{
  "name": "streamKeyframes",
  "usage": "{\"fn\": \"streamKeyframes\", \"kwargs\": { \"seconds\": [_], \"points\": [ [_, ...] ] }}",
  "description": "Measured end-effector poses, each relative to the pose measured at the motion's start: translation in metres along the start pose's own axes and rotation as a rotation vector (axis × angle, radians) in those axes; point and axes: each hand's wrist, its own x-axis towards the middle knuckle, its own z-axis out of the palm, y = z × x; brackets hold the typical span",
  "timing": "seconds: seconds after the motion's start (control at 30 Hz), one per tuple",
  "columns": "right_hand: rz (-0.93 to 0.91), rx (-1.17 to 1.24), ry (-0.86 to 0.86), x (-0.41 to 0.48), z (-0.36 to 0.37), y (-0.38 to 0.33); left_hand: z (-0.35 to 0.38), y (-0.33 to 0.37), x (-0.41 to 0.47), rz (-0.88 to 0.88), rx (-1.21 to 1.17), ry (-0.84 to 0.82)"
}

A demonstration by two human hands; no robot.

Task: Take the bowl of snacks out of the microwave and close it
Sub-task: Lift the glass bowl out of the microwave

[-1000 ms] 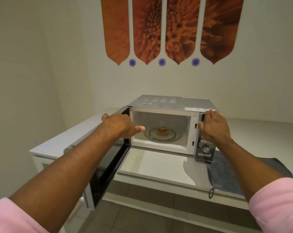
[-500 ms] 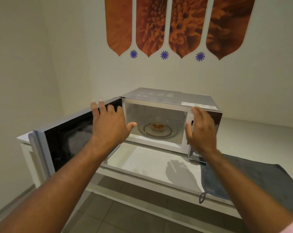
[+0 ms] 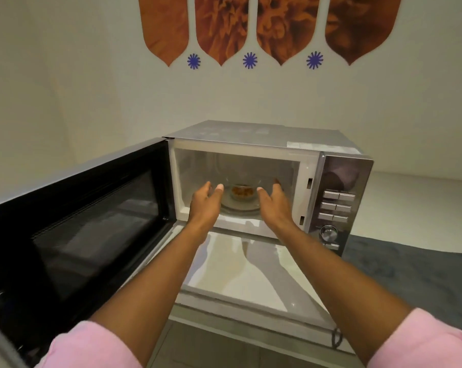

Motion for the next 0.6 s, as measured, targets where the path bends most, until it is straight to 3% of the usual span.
{"fn": "streamKeyframes", "kwargs": {
  "seconds": [0.1, 0.37, 0.6],
  "points": [
    [0.135, 0.103, -0.005, 0.03, 0.013, 0.002, 0.013, -0.005, 0.04, -0.044, -0.044, 0.007],
    [0.249, 0.107, 0.04, 0.096, 0.043, 0.003, 0.043, -0.007, 0.107, -0.269, -0.149, -0.02],
    [0.206, 0.204, 0.075, 0.12, 0.053, 0.016, 0.052, -0.021, 0.137, -0.242, -0.252, -0.007]
  ]
}}
